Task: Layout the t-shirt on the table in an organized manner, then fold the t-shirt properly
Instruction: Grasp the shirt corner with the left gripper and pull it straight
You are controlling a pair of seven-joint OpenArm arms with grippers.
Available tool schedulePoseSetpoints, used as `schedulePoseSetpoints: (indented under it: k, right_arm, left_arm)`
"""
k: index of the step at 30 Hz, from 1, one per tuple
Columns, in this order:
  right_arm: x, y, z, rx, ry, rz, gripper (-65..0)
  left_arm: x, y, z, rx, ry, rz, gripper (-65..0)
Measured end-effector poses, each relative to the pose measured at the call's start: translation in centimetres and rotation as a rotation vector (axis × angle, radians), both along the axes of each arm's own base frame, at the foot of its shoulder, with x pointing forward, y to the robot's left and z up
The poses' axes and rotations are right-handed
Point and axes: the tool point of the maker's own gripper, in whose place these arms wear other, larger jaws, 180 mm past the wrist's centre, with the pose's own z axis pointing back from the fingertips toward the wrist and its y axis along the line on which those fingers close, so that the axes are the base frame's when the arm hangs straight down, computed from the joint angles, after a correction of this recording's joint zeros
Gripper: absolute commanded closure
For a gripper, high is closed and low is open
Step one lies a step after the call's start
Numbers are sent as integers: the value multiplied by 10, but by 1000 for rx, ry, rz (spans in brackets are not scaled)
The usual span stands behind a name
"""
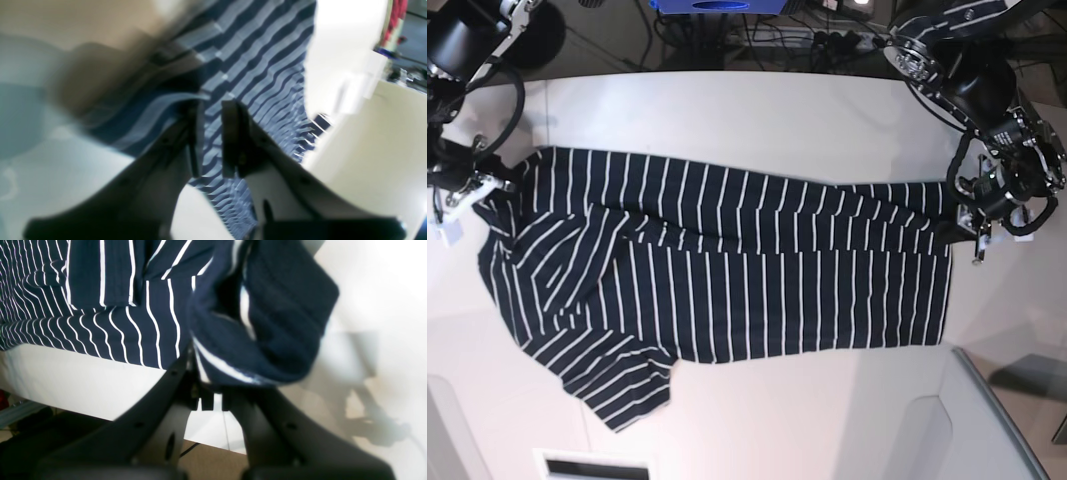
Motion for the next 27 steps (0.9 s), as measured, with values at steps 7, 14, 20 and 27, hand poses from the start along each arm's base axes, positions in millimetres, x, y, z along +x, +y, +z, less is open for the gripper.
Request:
schedulePoseSetpoints:
  k: [7,14,20,27]
  right_arm:
    - [-2,-1,-1,-4,7,2,-5]
    - [-2,-1,-1,-4,7,1,-5]
    - [-2,-1,-1,-3,7,1,-5]
    - [-2,-1,-1,-3,7,1,-5]
  left_arm:
    - [8,-16,-2,-95,-18,80,-69]
    - [1,1,-8,-97,-3,196,-336]
    - [2,6,-8,-78,-11,217,-360]
    - [16,-14,-26,-152,6,232,-359]
